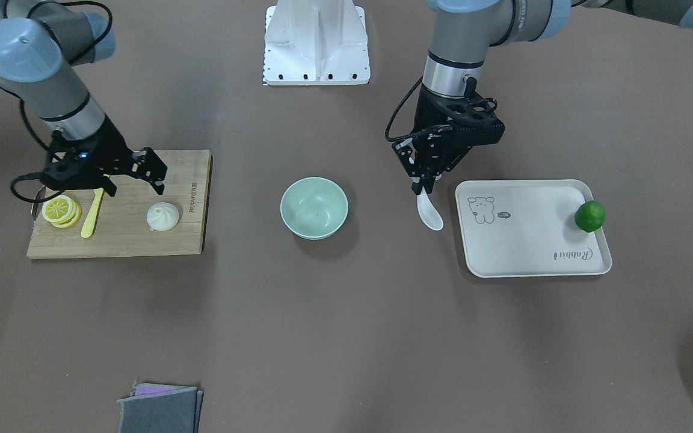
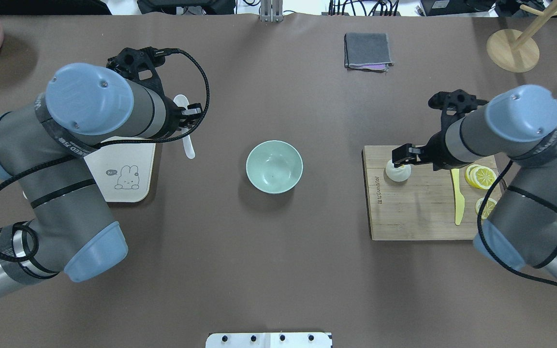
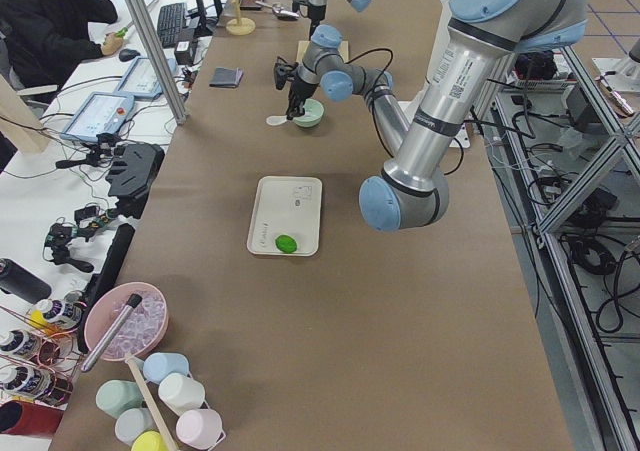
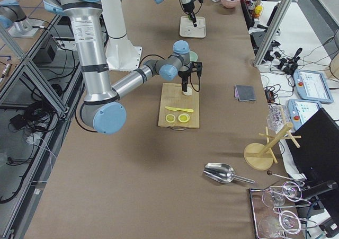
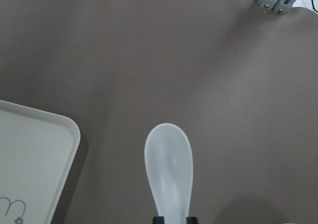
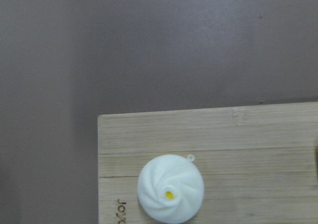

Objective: Put spoon and bun in bowl

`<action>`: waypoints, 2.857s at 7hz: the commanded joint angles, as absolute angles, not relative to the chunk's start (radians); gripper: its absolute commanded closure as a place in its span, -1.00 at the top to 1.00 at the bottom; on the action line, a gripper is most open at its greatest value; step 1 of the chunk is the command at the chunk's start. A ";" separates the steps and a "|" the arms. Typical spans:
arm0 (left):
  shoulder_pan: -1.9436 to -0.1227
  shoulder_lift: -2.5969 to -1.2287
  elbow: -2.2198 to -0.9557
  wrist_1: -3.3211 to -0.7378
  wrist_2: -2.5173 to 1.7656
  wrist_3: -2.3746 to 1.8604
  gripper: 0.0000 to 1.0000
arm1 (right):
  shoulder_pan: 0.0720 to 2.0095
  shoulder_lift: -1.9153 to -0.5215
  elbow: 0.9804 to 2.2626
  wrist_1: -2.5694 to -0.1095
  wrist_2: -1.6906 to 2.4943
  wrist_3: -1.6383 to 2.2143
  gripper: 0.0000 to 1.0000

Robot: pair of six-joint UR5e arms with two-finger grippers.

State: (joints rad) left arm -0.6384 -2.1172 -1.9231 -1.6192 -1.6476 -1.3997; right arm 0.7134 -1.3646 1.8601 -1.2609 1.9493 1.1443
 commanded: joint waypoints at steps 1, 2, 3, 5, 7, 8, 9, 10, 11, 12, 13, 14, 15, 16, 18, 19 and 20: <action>-0.638 -2.121 -1.922 -1.617 -1.646 -1.402 -1.00 | 0.672 -1.284 1.711 -1.246 1.899 1.186 0.97; -0.638 -2.120 -1.924 -1.615 -1.644 -1.402 -1.00 | 0.673 -1.260 1.672 -1.246 1.893 1.186 0.97; -0.638 -2.120 -1.924 -1.614 -1.643 -1.402 -1.00 | 0.679 -1.259 1.672 -1.246 1.893 1.186 0.72; -0.638 -2.120 -1.922 -1.615 -1.644 -1.401 -1.00 | 0.704 -1.256 1.678 -1.246 1.901 1.183 -0.99; -0.637 -2.120 -1.919 -1.614 -1.644 -1.397 -1.00 | 0.722 -1.255 1.693 -1.255 1.919 1.174 -1.00; -0.618 -2.123 -1.922 -1.614 -1.643 -1.402 -1.00 | 0.735 -1.243 1.698 -1.256 1.945 1.184 -1.00; -0.576 -2.150 -1.908 -1.611 -1.640 -1.404 -1.00 | 0.755 -1.226 1.707 -1.258 1.971 1.189 -1.00; -0.542 -2.170 -1.898 -1.614 -1.638 -1.437 -1.00 | 0.773 -1.194 1.707 -1.265 1.983 1.192 -1.00; -0.494 -2.206 -1.891 -1.609 -1.609 -1.480 -1.00 | 0.793 -1.154 1.707 -1.303 1.991 1.193 -1.00; -0.432 -2.242 -1.837 -1.611 -1.551 -1.483 -1.00 | 0.798 -1.137 1.703 -1.308 1.993 1.193 -1.00; -0.405 -2.288 -1.774 -1.615 -1.517 -1.511 -1.00 | 0.798 -1.132 1.706 -1.310 1.993 1.195 -1.00; -0.387 -2.321 -1.725 -1.621 -1.517 -1.522 -1.00 | 0.793 -1.123 1.704 -1.307 1.993 1.236 -1.00; -0.387 -2.350 -1.692 -1.623 -1.517 -1.520 -1.00 | 0.793 -1.108 1.706 -1.312 1.993 1.245 -1.00; -0.387 -2.352 -1.680 -1.629 -1.519 -1.517 -1.00 | 0.789 -1.104 1.709 -1.310 1.993 1.255 -1.00; -0.387 -2.371 -1.636 -1.666 -1.519 -1.519 -1.00 | 0.788 -1.097 1.709 -1.310 1.993 1.255 -1.00; -0.387 -2.375 -1.632 -1.670 -1.517 -1.519 -1.00 | 0.785 -1.088 1.710 -1.310 1.993 1.255 -1.00; -0.388 -2.375 -1.623 -1.669 -1.516 -1.513 -1.00 | 0.779 -1.082 1.710 -1.310 1.993 1.258 -1.00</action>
State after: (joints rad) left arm -0.3868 -2.3713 -1.6355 -1.6653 -1.5173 -1.5173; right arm 0.7849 -1.0902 1.7098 -1.3099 1.9927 1.2554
